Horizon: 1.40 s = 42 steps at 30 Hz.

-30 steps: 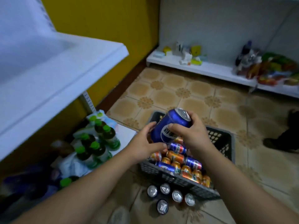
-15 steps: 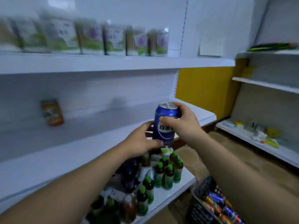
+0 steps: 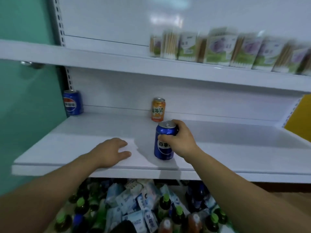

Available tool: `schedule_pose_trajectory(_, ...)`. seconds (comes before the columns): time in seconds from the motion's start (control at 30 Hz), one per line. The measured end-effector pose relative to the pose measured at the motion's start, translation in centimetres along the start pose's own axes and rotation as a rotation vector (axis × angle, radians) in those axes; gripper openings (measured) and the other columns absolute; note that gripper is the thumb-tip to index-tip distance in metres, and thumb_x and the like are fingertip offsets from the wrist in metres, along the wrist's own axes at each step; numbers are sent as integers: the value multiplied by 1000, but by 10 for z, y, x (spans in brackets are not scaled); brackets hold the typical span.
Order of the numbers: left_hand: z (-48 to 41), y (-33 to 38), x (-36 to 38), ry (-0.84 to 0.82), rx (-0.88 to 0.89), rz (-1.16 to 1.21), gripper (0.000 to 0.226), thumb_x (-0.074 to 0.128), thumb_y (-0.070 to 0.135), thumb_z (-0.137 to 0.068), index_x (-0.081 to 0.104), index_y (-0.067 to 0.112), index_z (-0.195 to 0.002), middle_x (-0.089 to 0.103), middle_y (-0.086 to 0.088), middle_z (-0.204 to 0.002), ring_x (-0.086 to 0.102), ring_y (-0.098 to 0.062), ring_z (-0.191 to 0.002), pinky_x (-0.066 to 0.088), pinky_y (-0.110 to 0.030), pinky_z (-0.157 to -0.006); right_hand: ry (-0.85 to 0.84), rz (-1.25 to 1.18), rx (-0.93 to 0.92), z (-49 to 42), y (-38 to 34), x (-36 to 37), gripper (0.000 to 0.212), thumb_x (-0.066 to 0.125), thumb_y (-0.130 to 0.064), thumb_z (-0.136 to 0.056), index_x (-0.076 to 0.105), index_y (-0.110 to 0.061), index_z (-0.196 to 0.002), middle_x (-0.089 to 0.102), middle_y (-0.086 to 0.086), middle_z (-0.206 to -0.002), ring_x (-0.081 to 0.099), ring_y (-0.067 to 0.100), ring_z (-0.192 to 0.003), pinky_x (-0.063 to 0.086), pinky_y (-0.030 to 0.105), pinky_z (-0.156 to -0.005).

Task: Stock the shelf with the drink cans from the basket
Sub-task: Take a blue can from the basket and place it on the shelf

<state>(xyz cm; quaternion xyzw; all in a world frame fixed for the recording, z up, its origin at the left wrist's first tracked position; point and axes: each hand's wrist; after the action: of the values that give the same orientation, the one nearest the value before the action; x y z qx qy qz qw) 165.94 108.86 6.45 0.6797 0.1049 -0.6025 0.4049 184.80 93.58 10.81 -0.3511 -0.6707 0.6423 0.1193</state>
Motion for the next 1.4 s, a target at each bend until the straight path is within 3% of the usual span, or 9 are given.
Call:
schedule_pose_trajectory(0.1,7,-62,-24,10,-176,-147,69,42,62,-90,30,26,-148,21,4,-158,22,-16,-143,17,-32,-117,-73,-3,-32,-20,-3,41,56,80,-10,-73,47,-27,-116,58,-6,-111,58,21,-106,50,37,-89)
schedule_pose_trajectory(0.27,17,-119,-46,0,-387,-245,77,29,77,-83,15,40,-150,3,4,-161,5,-19,-147,4,-50,-117,-235,-39,-110,-52,-14,108,53,76,-6,-77,45,-29,-113,54,-13,-105,54,14,-102,45,25,-81)
schedule_pose_trajectory(0.43,13,-125,-36,54,-373,-261,75,28,77,-83,15,42,-148,0,7,-161,-4,-15,-148,-2,-53,-117,-327,13,-110,-91,-20,165,52,71,-12,-83,40,-37,-116,49,-19,-105,48,10,-102,42,27,-87)
schedule_pose_trajectory(0.6,10,-129,-36,69,-375,-244,83,26,84,-75,17,44,-147,1,8,-161,-1,-13,-147,-1,-53,-117,-360,88,-145,-135,-24,220,81,73,-20,-82,26,-29,-147,45,-2,-141,46,21,-127,41,37,-104)
schedule_pose_trajectory(0.77,13,-132,-36,86,-357,-235,110,4,97,-51,15,44,-147,1,9,-161,-3,-13,-148,-2,-51,-118,-314,121,-208,-173,-22,263,79,76,-17,-80,30,-23,-143,45,2,-141,46,22,-128,39,38,-107)
schedule_pose_trajectory(0.9,13,-135,-35,105,-353,-254,89,20,89,-71,12,44,-147,-2,8,-161,-5,-13,-147,-2,-51,-118,-233,171,-260,-200,-19,291,84,77,-21,-79,26,-20,-147,44,4,-142,47,23,-127,39,38,-105)
schedule_pose_trajectory(1.03,13,-137,-34,110,-335,-247,117,-6,96,-43,10,45,-147,-3,10,-160,-7,-12,-147,-3,-49,-118,-222,219,-253,-221,-18,313,92,78,-20,-76,21,-21,-148,44,7,-138,48,26,-124,42,44,-105)
schedule_pose_trajectory(1.17,13,-139,-33,126,-337,-231,106,5,92,-52,11,44,-147,-2,11,-160,-8,-11,-147,-3,-49,-118,-211,230,-278,-233,-22,323,88,80,-18,-74,28,-19,-144,45,8,-134,53,26,-118,45,41,-101)
schedule_pose_trajectory(1.4,13,-140,-35,119,-333,-228,104,2,86,-53,8,44,-148,-3,11,-160,-9,-11,-146,-5,-49,-118,-159,281,-313,-241,-24,338,90,80,-24,-77,23,-16,-146,40,12,-139,51,29,-120,45,41,-99)
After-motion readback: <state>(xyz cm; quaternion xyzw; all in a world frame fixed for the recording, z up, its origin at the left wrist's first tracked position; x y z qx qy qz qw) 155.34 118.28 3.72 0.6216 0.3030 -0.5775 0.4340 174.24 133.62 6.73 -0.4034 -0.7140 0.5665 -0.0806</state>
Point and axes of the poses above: each hand's wrist, its own z-axis away from the middle knuckle, its own x-axis out of the palm, y = z × x
